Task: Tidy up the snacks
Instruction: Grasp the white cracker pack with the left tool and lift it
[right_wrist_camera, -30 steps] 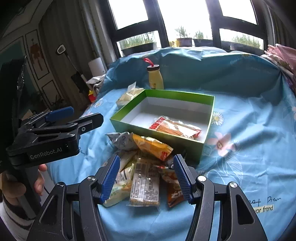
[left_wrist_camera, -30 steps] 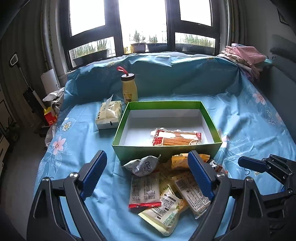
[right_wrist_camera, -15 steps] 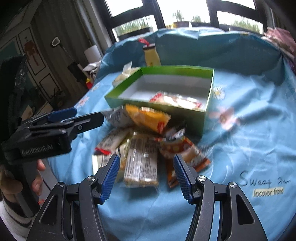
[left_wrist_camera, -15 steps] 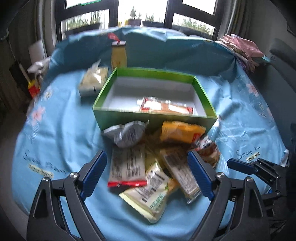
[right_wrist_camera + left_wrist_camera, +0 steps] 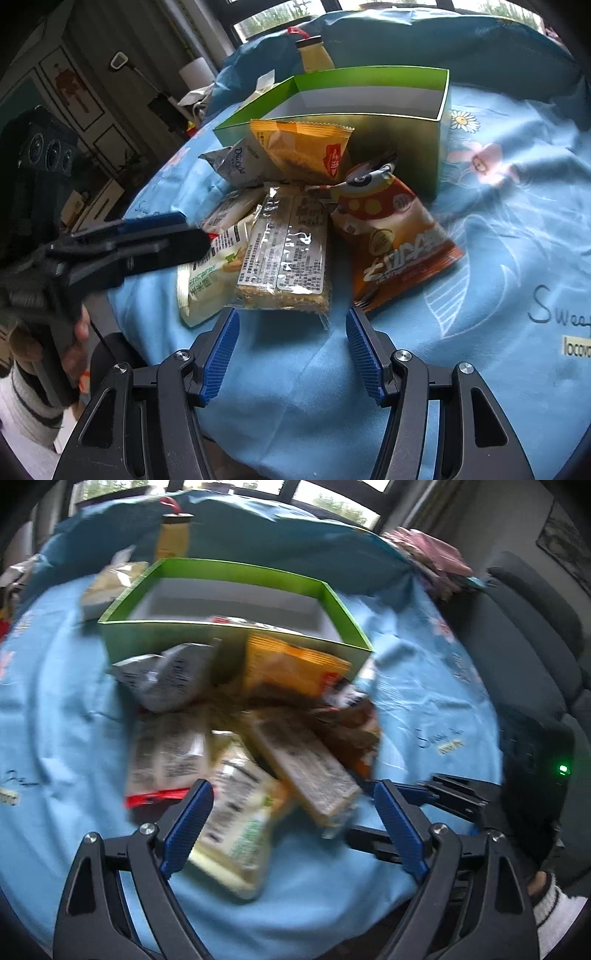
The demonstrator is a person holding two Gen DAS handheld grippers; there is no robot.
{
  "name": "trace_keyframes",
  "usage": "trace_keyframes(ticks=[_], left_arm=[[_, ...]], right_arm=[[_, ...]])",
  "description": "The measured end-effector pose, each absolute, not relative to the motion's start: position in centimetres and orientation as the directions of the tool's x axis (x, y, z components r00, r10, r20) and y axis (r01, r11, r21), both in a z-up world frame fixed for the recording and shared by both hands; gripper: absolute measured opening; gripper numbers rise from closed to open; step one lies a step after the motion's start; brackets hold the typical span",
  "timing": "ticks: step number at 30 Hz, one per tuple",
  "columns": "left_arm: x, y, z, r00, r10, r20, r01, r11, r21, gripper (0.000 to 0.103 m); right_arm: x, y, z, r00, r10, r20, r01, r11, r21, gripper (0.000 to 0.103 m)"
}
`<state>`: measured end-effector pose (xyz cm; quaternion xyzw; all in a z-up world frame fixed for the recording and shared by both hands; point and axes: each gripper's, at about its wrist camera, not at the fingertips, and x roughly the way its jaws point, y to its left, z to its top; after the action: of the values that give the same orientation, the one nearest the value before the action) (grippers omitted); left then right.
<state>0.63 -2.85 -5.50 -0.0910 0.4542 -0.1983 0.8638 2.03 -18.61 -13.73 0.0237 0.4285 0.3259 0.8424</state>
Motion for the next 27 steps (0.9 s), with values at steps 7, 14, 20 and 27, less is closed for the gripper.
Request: trace_keyframes(ticks=[7, 14, 20, 27], left_arm=[[1.9, -4.6, -6.4, 0.467, -0.472, -0.748, 0.299, 0.880, -0.369, 0.074], [2.8, -4.9, -7.3, 0.440, -0.476, -0.762, 0.292, 0.878, -0.380, 0.066], [3.2, -3.9, -7.8, 0.438, -0.460, -0.772, 0.257, 0.887, -0.383, 0.046], [3.1, -2.7, -8.1, 0.444, -0.460, -0.768, 0.217, 0.888, -0.406, 0.035]], right_arm=[[2.5, -18.1, -14.1, 0.421, 0.604, -0.677, -0.569, 0.757, 0.322, 0.061], [3.6, -17.0, -14.4, 0.378, 0.651, -0.658, -0.617, 0.707, 0.344, 0.061], [3.9, -16.6, -14.6, 0.361, 0.673, -0.645, -0.630, 0.686, 0.363, 0.061], [3.8, -16.9, -14.6, 0.379, 0.674, -0.634, -0.607, 0.698, 0.380, 0.053]])
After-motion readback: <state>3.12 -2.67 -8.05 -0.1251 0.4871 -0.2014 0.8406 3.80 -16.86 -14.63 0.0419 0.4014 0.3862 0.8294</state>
